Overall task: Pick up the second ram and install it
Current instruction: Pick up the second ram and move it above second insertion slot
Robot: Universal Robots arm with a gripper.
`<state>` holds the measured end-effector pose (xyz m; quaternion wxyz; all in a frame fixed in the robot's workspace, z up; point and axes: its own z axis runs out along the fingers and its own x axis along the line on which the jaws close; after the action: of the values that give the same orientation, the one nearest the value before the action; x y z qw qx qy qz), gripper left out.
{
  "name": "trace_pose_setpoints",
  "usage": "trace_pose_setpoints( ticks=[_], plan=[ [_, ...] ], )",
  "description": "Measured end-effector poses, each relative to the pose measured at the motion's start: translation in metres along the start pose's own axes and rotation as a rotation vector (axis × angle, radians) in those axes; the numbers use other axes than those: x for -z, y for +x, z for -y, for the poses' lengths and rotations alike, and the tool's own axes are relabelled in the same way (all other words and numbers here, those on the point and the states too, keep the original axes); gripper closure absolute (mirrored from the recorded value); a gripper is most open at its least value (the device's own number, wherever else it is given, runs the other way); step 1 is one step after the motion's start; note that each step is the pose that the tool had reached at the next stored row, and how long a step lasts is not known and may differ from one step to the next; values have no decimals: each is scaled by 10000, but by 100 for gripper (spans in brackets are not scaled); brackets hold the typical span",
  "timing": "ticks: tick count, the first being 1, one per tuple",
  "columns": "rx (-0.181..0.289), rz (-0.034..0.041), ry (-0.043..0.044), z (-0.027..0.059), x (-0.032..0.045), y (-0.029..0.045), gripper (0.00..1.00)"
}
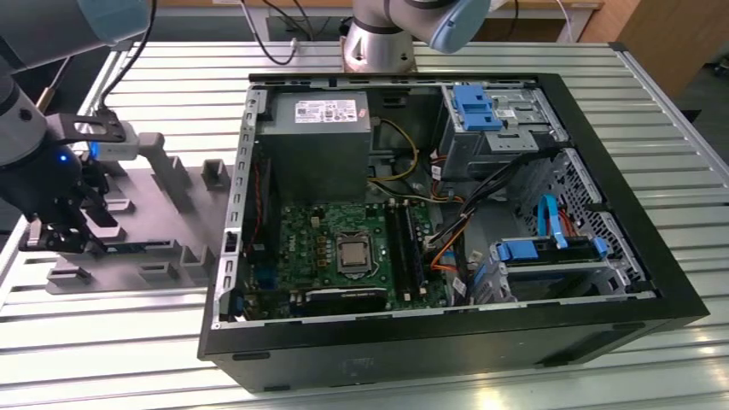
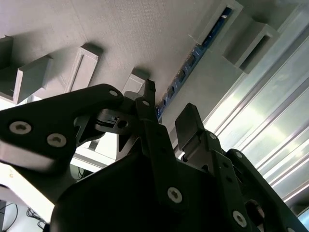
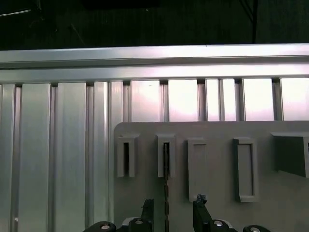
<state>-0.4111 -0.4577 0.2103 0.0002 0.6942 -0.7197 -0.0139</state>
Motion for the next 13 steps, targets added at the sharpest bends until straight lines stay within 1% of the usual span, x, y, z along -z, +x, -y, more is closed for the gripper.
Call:
trace_pose_setpoints(
  ticks=[9, 13],
  plan=[
    [35, 1, 51, 2, -116, 4, 55],
    [36, 0, 56, 2, -131, 5, 55]
  ],
)
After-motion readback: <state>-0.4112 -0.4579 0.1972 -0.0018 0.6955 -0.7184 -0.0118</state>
